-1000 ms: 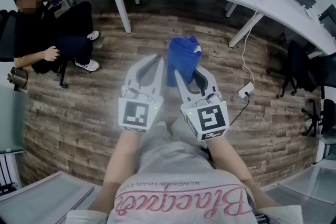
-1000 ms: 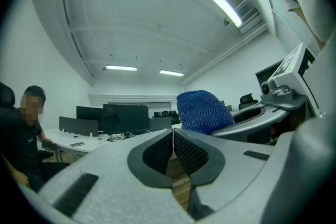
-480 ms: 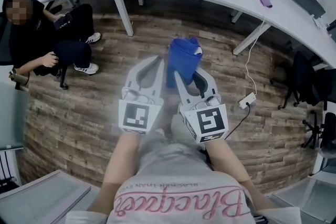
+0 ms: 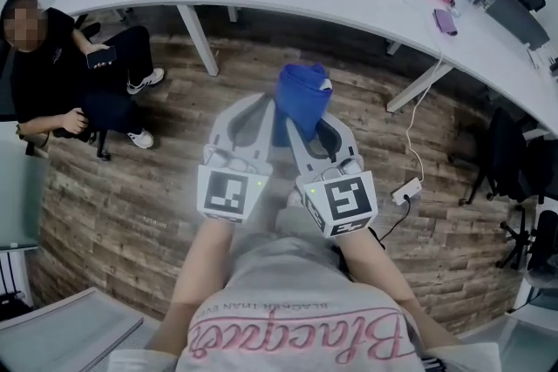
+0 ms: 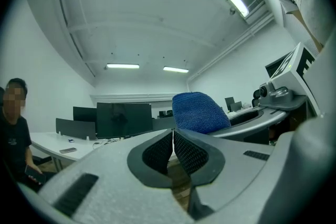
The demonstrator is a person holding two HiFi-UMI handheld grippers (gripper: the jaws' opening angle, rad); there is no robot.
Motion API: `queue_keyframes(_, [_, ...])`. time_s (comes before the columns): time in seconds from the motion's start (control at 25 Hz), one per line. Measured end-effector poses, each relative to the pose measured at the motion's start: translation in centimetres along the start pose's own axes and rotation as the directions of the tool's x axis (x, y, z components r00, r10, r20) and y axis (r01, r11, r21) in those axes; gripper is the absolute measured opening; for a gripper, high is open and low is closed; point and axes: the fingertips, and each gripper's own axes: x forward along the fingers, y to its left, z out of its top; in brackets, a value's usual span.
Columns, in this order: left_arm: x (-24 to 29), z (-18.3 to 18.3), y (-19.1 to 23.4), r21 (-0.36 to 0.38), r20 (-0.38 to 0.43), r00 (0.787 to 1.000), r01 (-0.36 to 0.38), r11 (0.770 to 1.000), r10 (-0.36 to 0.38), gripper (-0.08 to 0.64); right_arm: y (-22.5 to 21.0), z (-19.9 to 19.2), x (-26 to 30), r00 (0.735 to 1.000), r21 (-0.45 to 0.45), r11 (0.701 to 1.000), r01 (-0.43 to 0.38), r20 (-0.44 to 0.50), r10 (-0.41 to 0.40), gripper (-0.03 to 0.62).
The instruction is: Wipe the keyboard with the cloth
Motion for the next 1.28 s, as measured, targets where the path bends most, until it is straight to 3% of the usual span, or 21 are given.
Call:
queue_keyframes(0.44, [9.0,0.0,0.0,-0.002,0.01,0.998,-0.063,0.998,0.063,0.008,-8.4,0.3,4.0,0.998,-0.004,0.998,-0.057,0.01,0.057,0.092])
queue_keyframes(1.0, [14.0,-0.9,2.5,0.005,-0.015,0.994,-0.107,0.994,0.107,0.008,-11.9,0.1,8.6,0.994,0.003,0.994,-0.106,0.002,0.106,0.092])
queue_keyframes(1.28, [17.3,-1.4,4.8,0.016,-0.009,0.996,-0.094,0.995,0.094,0.008,-14.1,0.2,11.9,0.996,-0.005,0.996,-0.086,0.0,0.086,0.092])
